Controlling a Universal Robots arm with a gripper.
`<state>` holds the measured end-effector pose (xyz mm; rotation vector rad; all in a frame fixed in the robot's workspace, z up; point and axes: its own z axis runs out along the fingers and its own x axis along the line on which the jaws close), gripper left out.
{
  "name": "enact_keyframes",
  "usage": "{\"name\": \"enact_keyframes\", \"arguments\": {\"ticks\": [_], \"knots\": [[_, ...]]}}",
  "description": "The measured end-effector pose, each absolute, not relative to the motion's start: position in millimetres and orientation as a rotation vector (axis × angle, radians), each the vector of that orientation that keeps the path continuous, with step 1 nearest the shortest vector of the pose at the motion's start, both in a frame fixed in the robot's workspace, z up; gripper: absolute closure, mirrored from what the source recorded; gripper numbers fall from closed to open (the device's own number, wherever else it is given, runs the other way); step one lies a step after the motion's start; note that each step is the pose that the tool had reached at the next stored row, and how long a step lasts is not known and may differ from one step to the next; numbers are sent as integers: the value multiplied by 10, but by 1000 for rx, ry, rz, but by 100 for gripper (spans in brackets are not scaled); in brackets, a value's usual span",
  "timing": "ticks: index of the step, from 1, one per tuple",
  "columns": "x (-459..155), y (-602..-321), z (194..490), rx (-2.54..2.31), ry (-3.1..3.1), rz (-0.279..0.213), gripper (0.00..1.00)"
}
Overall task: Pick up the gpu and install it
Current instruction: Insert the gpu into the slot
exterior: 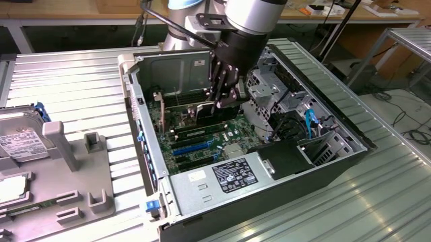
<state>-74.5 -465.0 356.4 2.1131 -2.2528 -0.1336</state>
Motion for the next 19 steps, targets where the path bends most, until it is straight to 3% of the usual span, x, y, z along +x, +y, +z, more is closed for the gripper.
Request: {"name": "enact_keyframes", "arguments": {"ticks": [19], "knots": [[-765, -4652, 3291, 2117, -2257, -126, 73]]}}
